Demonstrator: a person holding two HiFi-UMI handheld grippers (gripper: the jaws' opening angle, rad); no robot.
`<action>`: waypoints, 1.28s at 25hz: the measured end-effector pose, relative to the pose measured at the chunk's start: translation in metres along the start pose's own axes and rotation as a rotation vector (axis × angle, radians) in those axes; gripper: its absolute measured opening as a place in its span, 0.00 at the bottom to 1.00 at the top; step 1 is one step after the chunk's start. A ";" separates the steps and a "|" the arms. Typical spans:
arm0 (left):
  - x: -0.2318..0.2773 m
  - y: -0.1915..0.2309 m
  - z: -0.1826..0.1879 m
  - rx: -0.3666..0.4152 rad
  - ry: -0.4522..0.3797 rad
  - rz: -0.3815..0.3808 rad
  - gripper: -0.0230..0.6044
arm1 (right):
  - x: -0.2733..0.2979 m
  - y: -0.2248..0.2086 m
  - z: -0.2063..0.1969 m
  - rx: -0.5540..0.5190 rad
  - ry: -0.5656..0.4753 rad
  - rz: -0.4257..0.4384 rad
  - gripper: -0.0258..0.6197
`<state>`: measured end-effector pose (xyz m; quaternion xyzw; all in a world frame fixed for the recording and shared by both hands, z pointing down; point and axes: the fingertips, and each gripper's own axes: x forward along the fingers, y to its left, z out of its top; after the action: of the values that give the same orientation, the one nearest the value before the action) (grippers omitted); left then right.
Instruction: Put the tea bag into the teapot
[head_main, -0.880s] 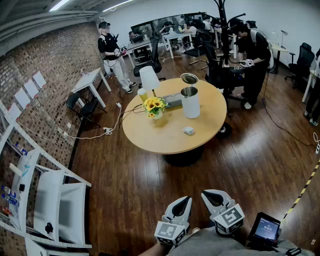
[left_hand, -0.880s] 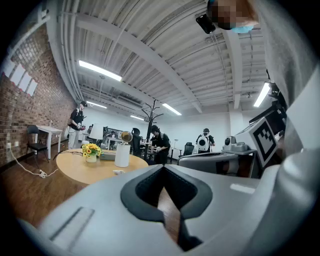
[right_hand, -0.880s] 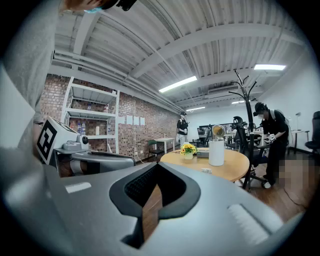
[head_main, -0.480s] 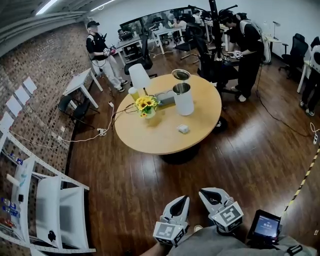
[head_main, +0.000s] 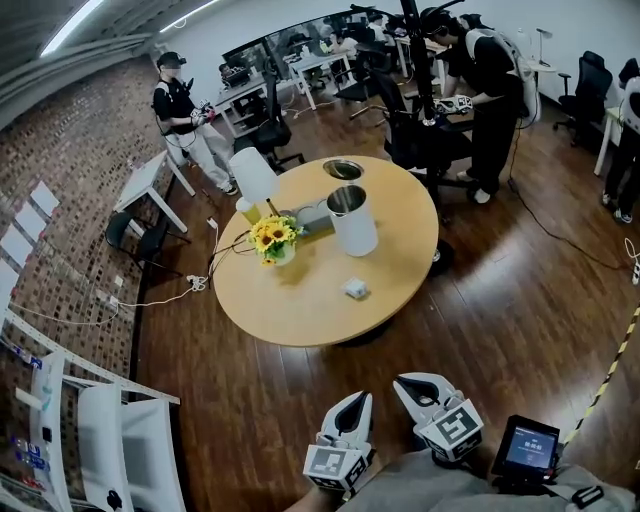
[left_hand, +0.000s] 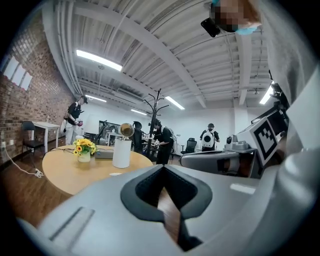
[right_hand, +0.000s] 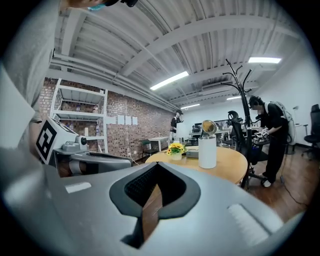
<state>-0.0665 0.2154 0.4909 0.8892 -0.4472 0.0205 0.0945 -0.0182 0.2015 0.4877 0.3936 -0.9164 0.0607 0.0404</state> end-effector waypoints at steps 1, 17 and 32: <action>0.012 0.004 0.004 0.003 -0.002 0.001 0.04 | 0.006 -0.011 0.003 0.001 -0.003 0.000 0.05; 0.149 0.061 0.031 -0.005 -0.010 0.129 0.04 | 0.092 -0.144 0.023 -0.018 0.025 0.102 0.05; 0.202 0.150 0.032 -0.033 0.047 0.085 0.04 | 0.178 -0.180 0.010 0.024 0.112 0.050 0.05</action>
<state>-0.0668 -0.0381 0.5069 0.8670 -0.4826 0.0380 0.1185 -0.0105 -0.0503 0.5142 0.3668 -0.9216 0.0943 0.0853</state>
